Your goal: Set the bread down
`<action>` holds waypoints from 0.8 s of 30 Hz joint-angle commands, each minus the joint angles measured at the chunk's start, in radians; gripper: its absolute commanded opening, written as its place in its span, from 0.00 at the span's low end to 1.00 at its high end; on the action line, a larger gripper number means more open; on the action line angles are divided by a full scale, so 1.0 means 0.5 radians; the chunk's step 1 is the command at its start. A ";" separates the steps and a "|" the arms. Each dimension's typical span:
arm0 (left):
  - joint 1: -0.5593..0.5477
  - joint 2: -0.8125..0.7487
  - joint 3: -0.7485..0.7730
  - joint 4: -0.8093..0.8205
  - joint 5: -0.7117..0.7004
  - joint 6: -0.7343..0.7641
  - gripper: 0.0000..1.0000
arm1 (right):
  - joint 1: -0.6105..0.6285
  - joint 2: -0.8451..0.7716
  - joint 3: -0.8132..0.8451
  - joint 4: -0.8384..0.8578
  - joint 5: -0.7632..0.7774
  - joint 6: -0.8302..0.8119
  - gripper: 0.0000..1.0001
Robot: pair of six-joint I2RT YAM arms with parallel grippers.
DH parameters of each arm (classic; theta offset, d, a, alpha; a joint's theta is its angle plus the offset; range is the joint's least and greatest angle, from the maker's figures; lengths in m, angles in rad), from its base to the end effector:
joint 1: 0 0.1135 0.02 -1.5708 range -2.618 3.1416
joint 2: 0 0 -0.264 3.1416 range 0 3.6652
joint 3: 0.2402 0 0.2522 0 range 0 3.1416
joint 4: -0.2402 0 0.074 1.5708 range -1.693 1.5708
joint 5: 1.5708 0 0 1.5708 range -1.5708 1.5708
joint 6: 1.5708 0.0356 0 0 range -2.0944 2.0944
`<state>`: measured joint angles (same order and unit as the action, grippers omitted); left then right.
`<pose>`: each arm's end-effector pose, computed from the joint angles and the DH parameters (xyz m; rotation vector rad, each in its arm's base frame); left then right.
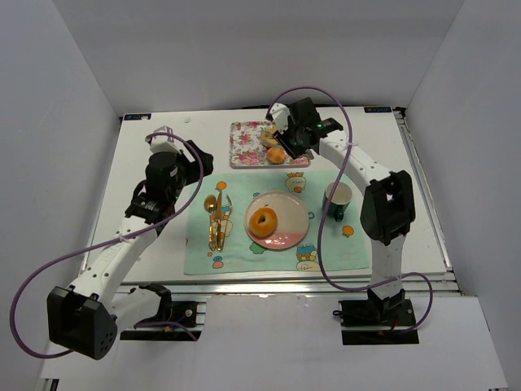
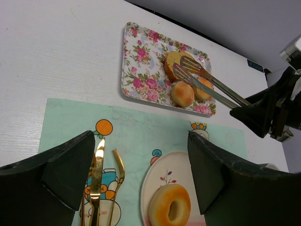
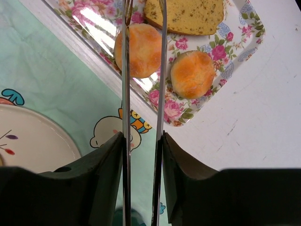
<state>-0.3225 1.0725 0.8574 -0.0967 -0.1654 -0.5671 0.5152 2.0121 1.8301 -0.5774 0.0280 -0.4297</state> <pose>0.2388 -0.0736 0.3183 -0.3456 1.8719 -0.4533 0.4043 0.2278 0.2914 -1.0477 2.0810 0.0102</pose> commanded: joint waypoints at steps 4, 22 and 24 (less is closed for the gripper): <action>0.010 0.003 0.006 0.028 0.006 -0.001 0.89 | 0.000 0.053 0.101 0.044 0.085 0.046 0.43; 0.016 0.018 0.016 0.025 0.006 0.011 0.89 | 0.074 0.179 0.138 0.096 0.254 0.080 0.41; 0.019 0.012 0.009 0.022 0.002 0.011 0.89 | 0.086 0.188 0.159 0.090 0.278 0.083 0.40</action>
<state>-0.3218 1.0847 0.8570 -0.0967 -0.1654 -0.5659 0.5461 2.0991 1.8511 -0.5686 0.1329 -0.4030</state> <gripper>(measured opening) 0.886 0.409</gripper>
